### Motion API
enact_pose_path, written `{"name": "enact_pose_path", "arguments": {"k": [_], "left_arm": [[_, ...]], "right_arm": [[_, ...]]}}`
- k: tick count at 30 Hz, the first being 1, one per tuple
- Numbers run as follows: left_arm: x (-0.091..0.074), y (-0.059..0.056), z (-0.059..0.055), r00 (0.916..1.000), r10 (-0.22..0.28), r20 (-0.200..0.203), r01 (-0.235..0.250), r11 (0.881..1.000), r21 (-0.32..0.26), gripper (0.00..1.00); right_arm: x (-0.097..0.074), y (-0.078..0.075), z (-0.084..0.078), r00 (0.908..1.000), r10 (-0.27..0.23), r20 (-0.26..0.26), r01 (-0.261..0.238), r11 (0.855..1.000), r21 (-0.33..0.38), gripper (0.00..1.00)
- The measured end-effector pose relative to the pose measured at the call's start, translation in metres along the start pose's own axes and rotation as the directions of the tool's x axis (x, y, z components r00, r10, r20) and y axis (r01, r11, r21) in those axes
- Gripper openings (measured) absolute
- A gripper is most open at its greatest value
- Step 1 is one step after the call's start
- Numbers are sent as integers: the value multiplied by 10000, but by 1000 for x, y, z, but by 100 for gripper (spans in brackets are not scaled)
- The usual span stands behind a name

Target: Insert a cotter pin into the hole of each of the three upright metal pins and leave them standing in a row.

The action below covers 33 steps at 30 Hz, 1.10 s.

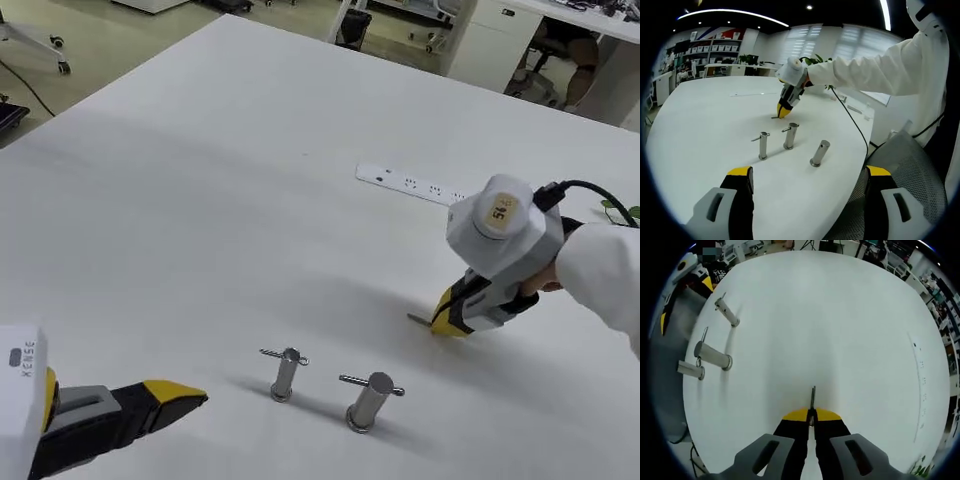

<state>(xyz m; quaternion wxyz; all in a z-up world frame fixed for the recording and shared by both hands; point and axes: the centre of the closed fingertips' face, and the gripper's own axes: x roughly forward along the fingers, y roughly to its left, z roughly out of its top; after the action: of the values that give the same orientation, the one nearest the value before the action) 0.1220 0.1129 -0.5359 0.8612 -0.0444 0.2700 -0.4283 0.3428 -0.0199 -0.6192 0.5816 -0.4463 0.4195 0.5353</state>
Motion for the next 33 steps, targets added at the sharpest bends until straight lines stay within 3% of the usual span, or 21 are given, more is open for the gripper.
{"name": "enact_pose_path", "arguments": {"k": [10, 17, 22, 28, 33], "left_arm": [[0, 0, -2, 10000, -1, -64, 2, 9999, 160, 92], [1, -1, -5, 9996, 5, -295, 10, 9986, 527, 91], [0, 0, -4, 9996, 135, -248, -120, 9981, 609, 90], [-2, 1, 1, 9997, 210, -111, -202, 9976, 661, 89], [-2, 2, 4, 9997, 237, -27, -234, 9972, 710, 88]], "right_arm": [[-1, 5, 3, 9998, 212, 45, -213, 9995, 253, 0], [-2, 6, 4, 9999, -110, -15, 110, 9999, -27, 0], [-4, 8, 2, 9995, -285, -111, 284, 9996, -25, 0], [-17, 10, 2, 9984, -386, 412, 370, 9985, 400, 0], [-36, 10, 0, 9925, -847, 877, 792, 9948, 642, 0]]}}
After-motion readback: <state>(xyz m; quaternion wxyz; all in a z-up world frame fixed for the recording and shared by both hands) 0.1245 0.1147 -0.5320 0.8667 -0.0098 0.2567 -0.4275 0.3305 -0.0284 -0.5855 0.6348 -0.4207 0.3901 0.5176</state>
